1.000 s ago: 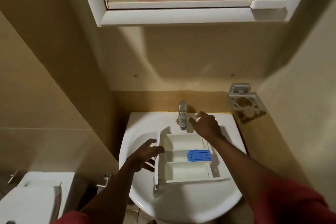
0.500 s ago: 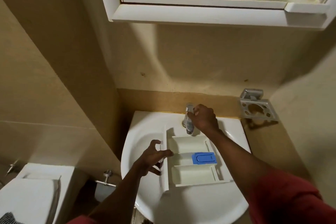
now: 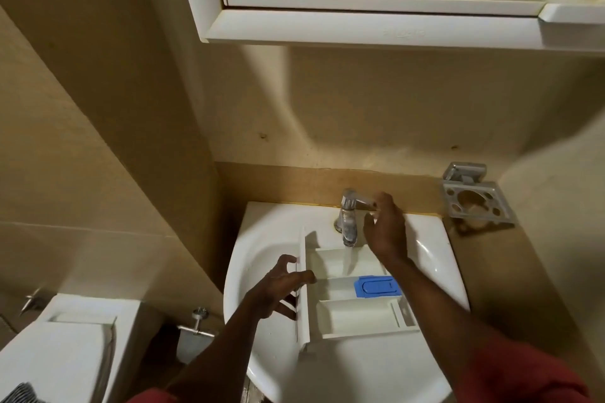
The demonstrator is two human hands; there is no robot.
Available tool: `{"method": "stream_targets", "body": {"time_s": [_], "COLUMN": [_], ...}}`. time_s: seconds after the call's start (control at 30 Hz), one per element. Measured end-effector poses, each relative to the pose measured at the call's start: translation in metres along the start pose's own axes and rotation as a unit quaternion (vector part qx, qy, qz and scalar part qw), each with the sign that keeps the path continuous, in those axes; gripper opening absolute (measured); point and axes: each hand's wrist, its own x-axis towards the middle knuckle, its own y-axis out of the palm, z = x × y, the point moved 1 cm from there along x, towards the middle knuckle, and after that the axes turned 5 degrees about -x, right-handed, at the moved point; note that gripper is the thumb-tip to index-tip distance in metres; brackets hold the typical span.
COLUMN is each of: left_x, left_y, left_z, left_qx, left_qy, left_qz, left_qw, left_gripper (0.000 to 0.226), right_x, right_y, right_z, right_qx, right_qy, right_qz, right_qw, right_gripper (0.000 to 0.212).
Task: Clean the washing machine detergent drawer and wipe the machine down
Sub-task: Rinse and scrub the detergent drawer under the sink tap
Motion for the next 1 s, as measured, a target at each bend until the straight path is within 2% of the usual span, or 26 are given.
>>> {"method": "stream_targets", "body": {"time_s": [0.03, 0.1, 0.17, 0.23, 0.27, 0.33, 0.4, 0.47, 0.57, 0.73, 0.8, 0.87, 0.93, 1.0], "left_x": [0.001, 0.001, 0.000, 0.001, 0.002, 0.004, 0.004, 0.004, 0.003, -0.001, -0.002, -0.003, -0.005, -0.004], "left_y": [-0.001, -0.002, -0.001, 0.002, 0.003, 0.008, 0.009, 0.008, 0.006, -0.003, -0.002, -0.001, 0.001, 0.002], "left_z": [0.001, 0.004, 0.006, 0.006, 0.006, 0.006, 0.008, 0.009, 0.010, 0.014, 0.013, 0.013, 0.013, 0.013], "left_qx": [0.000, 0.002, 0.001, 0.004, 0.011, 0.028, 0.037, 0.037, 0.032, 0.007, 0.004, -0.001, 0.002, 0.013], "left_qy": [-0.001, -0.003, -0.001, 0.001, 0.002, 0.002, -0.001, 0.000, 0.009, 0.014, 0.010, 0.010, 0.014, 0.014], "left_qz": [-0.001, -0.001, -0.001, 0.001, 0.004, 0.013, 0.009, 0.007, 0.013, 0.027, 0.035, 0.040, 0.044, 0.046], "left_qw": [1.000, 1.000, 1.000, 1.000, 1.000, 1.000, 0.999, 0.999, 0.999, 1.000, 0.999, 0.999, 0.999, 0.999], "left_gripper": [0.063, 0.065, 0.064, 0.062, 0.062, 0.063, 0.062, 0.059, 0.055, 0.055, 0.057, 0.057, 0.055, 0.055], "right_x": [-0.010, -0.027, -0.034, -0.034, -0.033, -0.032, -0.034, -0.042, -0.048, -0.030, -0.023, -0.017, -0.019, -0.026], "right_y": [0.005, 0.014, 0.025, 0.032, 0.035, 0.041, 0.053, 0.066, 0.084, 0.063, 0.054, 0.056, 0.057, 0.057], "right_z": [-0.010, -0.029, -0.044, -0.048, -0.047, -0.040, -0.032, -0.015, 0.004, 0.000, -0.013, -0.023, -0.025, -0.016], "right_qx": [0.010, -0.037, -0.134, -0.213, -0.241, -0.293, -0.301, -0.280, -0.196, -0.207, -0.275, -0.339, -0.389, -0.392], "right_qy": [0.025, 0.078, 0.085, 0.090, 0.085, 0.057, 0.042, 0.018, -0.001, 0.031, 0.034, 0.053, 0.017, -0.032], "right_qz": [-0.001, 0.044, 0.151, 0.273, 0.303, 0.300, 0.309, 0.377, 0.442, 0.492, 0.468, 0.409, 0.391, 0.428], "right_qw": [1.000, 0.995, 0.976, 0.934, 0.918, 0.906, 0.901, 0.883, 0.875, 0.845, 0.839, 0.846, 0.834, 0.814], "right_gripper": [0.029, 0.020, 0.021, 0.026, 0.028, 0.032, 0.037, 0.041, 0.033, 0.030, 0.033, 0.038, 0.028, 0.027]}}
